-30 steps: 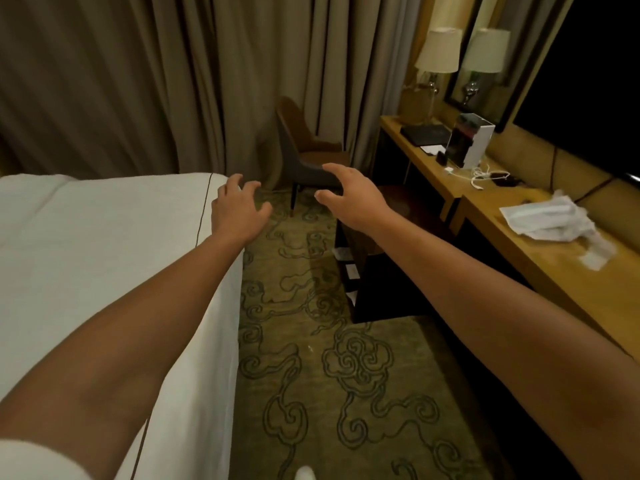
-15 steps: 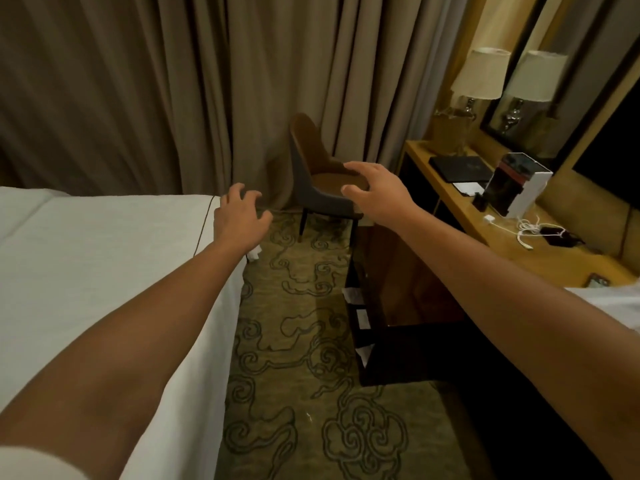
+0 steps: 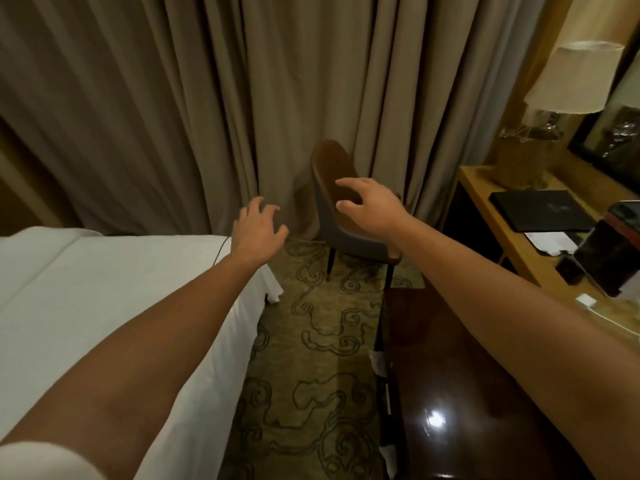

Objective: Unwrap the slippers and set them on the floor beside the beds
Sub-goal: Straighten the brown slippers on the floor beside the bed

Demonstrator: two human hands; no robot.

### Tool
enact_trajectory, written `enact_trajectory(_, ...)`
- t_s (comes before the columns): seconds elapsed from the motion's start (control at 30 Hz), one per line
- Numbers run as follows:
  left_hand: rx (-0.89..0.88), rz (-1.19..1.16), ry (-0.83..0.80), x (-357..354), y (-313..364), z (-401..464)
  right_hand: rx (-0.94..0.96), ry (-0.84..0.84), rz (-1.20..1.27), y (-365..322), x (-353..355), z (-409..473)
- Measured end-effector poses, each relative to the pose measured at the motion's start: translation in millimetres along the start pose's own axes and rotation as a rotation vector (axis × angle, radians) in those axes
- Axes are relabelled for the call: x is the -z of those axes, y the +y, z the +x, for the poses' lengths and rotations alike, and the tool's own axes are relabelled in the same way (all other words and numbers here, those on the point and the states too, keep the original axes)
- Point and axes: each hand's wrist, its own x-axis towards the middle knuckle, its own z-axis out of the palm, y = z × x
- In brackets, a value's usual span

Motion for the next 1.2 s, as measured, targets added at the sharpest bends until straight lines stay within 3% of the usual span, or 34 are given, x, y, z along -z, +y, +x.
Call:
enact_trajectory(0.33, -0.026, 0.033, -0.06, -107.9, -13.1, 199.3, -0.047, -0.004, 0.053, 124.1, -27.4, 182.3)
enact_trajectory(0.6, -0.027, -0.005, -0.042, -150.3, -67.3, 393.9, 0.061, -0.13, -0.165, 123.1, -53.7, 385.2)
enact_trajectory(0.77, -0.003, -0.029, -0.018, -156.0, -95.0, 487.4, 0.141, -0.121, -0.215, 118.2, -62.2, 501.9)
enact_trajectory(1.0, 0.155, 0.025, -0.018, -202.5, -180.6, 568.1, 0.244, -0.23, -0.147, 132.7, -131.9, 651.6)
enact_trajectory(1.2, 0.444, 0.084, 0.053, -209.0, -267.9, 629.8, 0.402, -0.319, 0.021, 125.3, -196.9, 790.6)
